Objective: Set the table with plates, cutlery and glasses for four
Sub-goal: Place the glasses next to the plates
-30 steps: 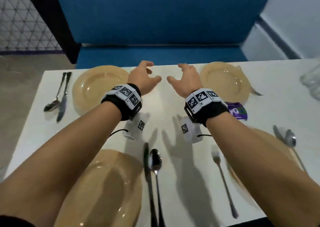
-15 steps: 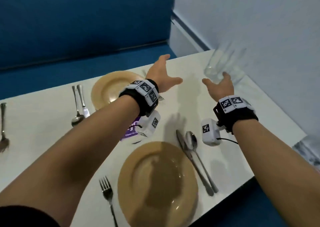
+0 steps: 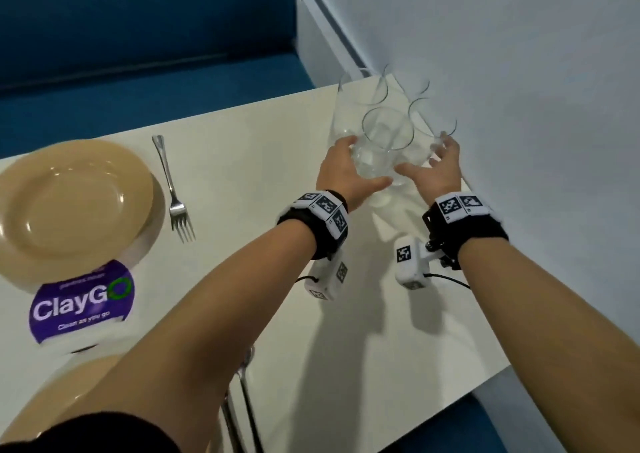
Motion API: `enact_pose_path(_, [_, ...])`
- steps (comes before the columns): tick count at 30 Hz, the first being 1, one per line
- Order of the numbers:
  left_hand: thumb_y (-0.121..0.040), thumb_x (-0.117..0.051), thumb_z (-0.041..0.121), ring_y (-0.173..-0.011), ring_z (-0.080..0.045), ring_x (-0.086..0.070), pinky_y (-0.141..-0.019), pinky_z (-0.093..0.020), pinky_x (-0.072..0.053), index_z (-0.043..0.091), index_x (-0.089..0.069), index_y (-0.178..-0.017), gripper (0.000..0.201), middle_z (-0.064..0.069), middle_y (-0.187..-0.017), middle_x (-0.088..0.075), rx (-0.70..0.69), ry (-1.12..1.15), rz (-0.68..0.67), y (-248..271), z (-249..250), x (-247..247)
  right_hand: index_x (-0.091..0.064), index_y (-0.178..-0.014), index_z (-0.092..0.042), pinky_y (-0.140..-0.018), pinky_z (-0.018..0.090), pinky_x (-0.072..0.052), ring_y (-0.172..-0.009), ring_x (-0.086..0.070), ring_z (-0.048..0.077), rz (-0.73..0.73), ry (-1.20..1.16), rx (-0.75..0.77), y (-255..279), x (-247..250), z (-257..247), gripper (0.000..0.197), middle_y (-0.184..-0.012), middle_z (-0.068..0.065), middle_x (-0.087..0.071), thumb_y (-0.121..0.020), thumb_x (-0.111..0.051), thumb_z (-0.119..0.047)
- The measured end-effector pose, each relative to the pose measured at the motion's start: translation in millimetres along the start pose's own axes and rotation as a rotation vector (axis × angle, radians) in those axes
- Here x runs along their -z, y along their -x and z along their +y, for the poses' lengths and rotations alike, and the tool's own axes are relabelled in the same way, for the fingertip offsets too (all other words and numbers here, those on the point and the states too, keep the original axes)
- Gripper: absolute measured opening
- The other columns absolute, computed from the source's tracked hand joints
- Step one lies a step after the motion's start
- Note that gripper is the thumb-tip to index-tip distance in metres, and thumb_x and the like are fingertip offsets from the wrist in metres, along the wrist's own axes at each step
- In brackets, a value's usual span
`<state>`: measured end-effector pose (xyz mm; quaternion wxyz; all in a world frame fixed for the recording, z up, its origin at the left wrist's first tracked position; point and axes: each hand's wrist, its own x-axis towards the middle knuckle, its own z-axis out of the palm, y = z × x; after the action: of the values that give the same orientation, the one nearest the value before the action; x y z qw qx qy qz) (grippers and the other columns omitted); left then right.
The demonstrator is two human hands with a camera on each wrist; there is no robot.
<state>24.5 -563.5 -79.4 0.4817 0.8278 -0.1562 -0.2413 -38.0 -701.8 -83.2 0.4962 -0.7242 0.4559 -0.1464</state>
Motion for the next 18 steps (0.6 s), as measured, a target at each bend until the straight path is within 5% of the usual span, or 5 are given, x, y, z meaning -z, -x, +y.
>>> enact_pose_path(6, [-0.063, -0.084, 0.039, -0.115, -0.019, -0.054, -0.089, -0.026, -0.043, 0.022, -0.039, -0.131, 0.083, -0.002, -0.130, -0.052, 0.030, 0.004, 0.058, -12, 1, -14, -0.024, -0.145, -0.027, -0.100, 0.030, -0.042, -0.117, -0.044, 0.015, -0.039, -0.091, 0.080, -16, -6, 5, 0.096, -0.130, 0.002, -0.043, -0.068, -0.075, -0.001])
enact_pose_path(10, [-0.064, -0.084, 0.036, -0.093, -0.017, -0.056, -0.077, -0.024, -0.042, 0.024, -0.045, -0.124, 0.073, 0.002, -0.111, -0.057, 0.018, -0.010, 0.061, -10, -1, -13, -0.043, -0.127, -0.031, -0.094, 0.027, -0.044, -0.109, -0.049, 0.016, -0.026, -0.044, 0.108, -18, -9, 7, 0.078, -0.125, 0.003, -0.046, -0.061, -0.080, -0.010])
enact_pose_path(12, [-0.063, -0.084, 0.034, -0.089, -0.016, -0.056, -0.075, -0.024, -0.042, 0.024, -0.047, -0.119, 0.068, 0.006, -0.102, -0.054, 0.003, 0.000, 0.077, -5, -7, -8, -0.042, -0.116, -0.033, -0.091, 0.026, -0.047, -0.110, -0.052, 0.016, -0.026, -0.059, 0.110, -13, -11, 8, 0.072, -0.119, -0.004, -0.052, -0.059, -0.082, -0.013])
enact_pose_path(15, [-0.061, -0.083, 0.039, -0.090, -0.011, -0.055, -0.076, -0.024, -0.045, 0.029, -0.047, -0.115, 0.066, 0.010, -0.105, -0.055, 0.010, 0.029, 0.096, 10, -21, 11, -0.039, -0.114, -0.028, -0.074, 0.009, -0.046, -0.108, -0.055, 0.014, -0.017, -0.063, 0.174, 10, -18, 8, 0.067, -0.117, -0.005, -0.055, -0.063, -0.078, -0.008])
enact_pose_path(18, [-0.057, -0.084, 0.044, -0.091, -0.011, -0.057, -0.081, -0.030, -0.051, 0.033, -0.046, -0.112, 0.067, 0.012, -0.108, -0.057, 0.001, 0.012, 0.129, 32, -37, 47, -0.037, -0.113, -0.025, -0.073, 0.009, -0.047, -0.106, -0.056, 0.016, -0.043, -0.080, 0.253, 44, -37, 1, 0.067, -0.117, -0.001, -0.055, -0.063, -0.078, -0.007])
